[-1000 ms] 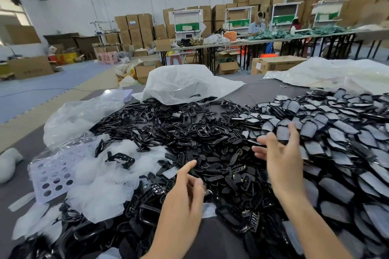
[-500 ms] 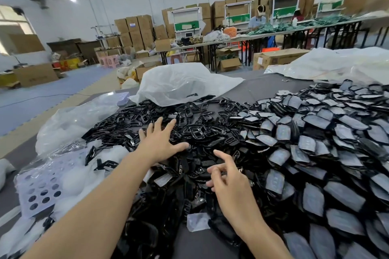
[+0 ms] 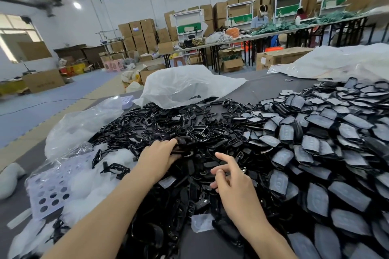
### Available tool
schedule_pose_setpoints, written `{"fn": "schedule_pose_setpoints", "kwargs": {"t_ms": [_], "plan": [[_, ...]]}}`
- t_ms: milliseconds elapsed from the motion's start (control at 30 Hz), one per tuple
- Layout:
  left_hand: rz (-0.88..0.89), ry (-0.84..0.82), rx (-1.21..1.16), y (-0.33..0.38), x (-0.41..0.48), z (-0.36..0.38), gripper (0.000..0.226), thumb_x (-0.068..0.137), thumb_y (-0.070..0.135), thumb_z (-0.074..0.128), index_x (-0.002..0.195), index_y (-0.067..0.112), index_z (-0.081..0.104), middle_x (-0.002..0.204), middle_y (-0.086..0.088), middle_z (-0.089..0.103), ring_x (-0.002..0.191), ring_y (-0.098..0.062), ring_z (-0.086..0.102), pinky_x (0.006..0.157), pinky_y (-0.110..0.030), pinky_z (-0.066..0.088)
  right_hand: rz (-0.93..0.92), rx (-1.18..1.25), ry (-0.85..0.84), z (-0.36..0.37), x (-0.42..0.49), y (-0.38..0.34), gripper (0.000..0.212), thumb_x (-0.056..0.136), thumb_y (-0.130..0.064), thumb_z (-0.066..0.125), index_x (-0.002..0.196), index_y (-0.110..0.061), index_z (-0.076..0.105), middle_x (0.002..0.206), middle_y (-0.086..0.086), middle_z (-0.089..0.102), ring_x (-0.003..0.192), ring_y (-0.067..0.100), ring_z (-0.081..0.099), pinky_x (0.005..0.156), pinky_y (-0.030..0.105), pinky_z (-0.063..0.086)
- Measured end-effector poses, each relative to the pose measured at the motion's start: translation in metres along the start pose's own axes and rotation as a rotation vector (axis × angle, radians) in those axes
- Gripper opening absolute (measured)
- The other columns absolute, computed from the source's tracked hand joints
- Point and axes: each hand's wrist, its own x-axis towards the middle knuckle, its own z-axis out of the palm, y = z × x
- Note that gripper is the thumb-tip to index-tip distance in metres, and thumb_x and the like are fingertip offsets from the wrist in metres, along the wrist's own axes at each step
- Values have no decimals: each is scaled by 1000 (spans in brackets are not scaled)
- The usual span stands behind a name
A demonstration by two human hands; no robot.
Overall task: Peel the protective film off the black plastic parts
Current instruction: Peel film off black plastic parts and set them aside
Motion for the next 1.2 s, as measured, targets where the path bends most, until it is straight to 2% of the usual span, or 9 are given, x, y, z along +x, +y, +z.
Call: {"fn": "schedule_pose_setpoints", "kwargs": {"t_ms": [100, 233, 333, 433, 600, 733, 867, 1000, 1200], "plan": [[-8, 93, -115, -6, -17, -6, 22, 97, 43, 58, 92, 25, 47, 96, 1, 68, 97, -28, 62, 76, -37, 42, -4, 4, -1, -1, -2, -1, 38, 104, -22, 46, 134, -46, 49, 101, -18, 66, 80, -3, 69, 76, 26, 58], [-79, 81, -326, -5, -29, -17, 31, 98, 40, 57, 74, 27, 41, 75, 7, 59, 81, -25, 59, 70, -35, 38, -16, -5, -12, -2, -2, -1, 38, 104, -23, 47, 135, -44, 48, 100, -23, 65, 81, -3, 69, 75, 25, 57], [-12, -15, -202, 1, -35, -25, 27, 101, 38, 52, 77, 27, 43, 83, 12, 50, 100, -23, 52, 95, -42, 38, -35, -18, -30, -2, -3, -3, 37, 104, -25, 46, 136, -45, 47, 104, -33, 60, 83, -3, 69, 73, 23, 57], [62, -123, -26, 9, -42, -34, 17, 104, 35, 44, 92, 24, 48, 106, 5, 58, 127, -21, 43, 116, -49, 23, -60, -20, -51, -2, -5, -6, 34, 104, -36, 45, 136, -49, 46, 103, -30, 62, 83, 0, 68, 73, 18, 54], [260, 12, -94, 30, -57, -49, 13, 103, 31, 47, 98, 22, 55, 99, 8, 65, 101, -16, 57, 89, -26, 37, -75, 40, -134, -2, -10, -12, 33, 95, -62, 40, 126, -58, 50, 97, -27, 70, 82, -3, 69, 72, 8, 48], [277, 88, -224, 42, -71, -46, 6, 101, 32, 49, 96, 29, 50, 86, 13, 56, 85, -17, 59, 67, -29, 38, -6, 178, -156, -1, -9, -14, 13, 101, -38, 55, 106, -44, 66, 91, -14, 75, 76, 7, 70, 74, 17, 51], [274, 153, -268, 44, -76, -40, 11, 100, 35, 50, 107, 26, 53, 97, 12, 60, 86, -12, 59, 70, -26, 43, 31, 330, -170, -3, -4, -17, 12, 100, -24, 61, 103, -27, 72, 92, -4, 78, 75, 12, 70, 65, 18, 52], [297, 227, -243, 45, -80, -41, 13, 97, 36, 55, 99, 25, 48, 91, 14, 55, 69, -6, 51, 60, -23, 40, 84, 500, -197, -7, -2, -17, 14, 98, -25, 63, 97, -18, 76, 91, 5, 77, 73, 13, 68, 63, 21, 54], [315, 6, -261, 36, -76, -43, 32, 94, 45, 61, 86, 33, 32, 78, 18, 44, 72, 5, 45, 60, -15, 33, 153, 514, -170, -6, 1, -7, 9, 93, -24, 71, 87, -24, 78, 79, 3, 74, 71, 12, 67, 67, 19, 53]]}}
